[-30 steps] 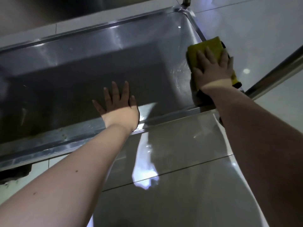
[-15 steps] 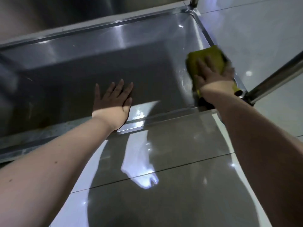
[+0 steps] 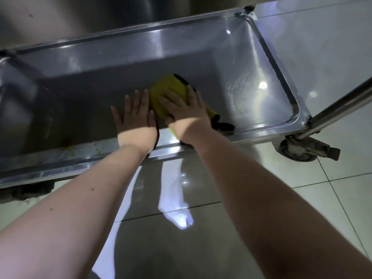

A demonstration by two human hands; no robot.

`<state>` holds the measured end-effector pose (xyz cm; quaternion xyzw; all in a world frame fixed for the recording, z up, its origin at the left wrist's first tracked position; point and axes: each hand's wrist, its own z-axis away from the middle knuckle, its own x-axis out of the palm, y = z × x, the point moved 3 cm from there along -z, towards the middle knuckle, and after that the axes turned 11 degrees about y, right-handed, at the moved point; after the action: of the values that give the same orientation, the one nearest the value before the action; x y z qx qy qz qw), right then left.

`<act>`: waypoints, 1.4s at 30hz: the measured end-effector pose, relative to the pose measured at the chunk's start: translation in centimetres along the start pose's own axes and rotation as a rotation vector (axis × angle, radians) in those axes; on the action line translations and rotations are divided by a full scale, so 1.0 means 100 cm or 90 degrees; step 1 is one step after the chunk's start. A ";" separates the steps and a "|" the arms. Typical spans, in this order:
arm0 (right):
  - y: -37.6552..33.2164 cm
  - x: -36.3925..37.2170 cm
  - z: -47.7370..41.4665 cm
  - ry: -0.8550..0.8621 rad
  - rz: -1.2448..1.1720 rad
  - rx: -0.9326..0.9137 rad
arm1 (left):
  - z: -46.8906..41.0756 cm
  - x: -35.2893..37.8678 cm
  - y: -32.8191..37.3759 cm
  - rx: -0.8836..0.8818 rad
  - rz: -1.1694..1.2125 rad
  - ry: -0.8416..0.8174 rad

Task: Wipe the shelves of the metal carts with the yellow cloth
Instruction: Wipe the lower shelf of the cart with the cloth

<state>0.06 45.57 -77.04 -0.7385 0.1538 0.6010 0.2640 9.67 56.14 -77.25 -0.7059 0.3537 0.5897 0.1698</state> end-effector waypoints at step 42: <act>0.055 -0.031 0.052 -0.057 0.108 0.449 | 0.019 -0.026 -0.067 0.003 0.101 0.068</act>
<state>-7.89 43.78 -75.85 -0.5600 0.4004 0.5623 0.4581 12.90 62.80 -76.42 -0.7056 0.4186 0.5620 0.1050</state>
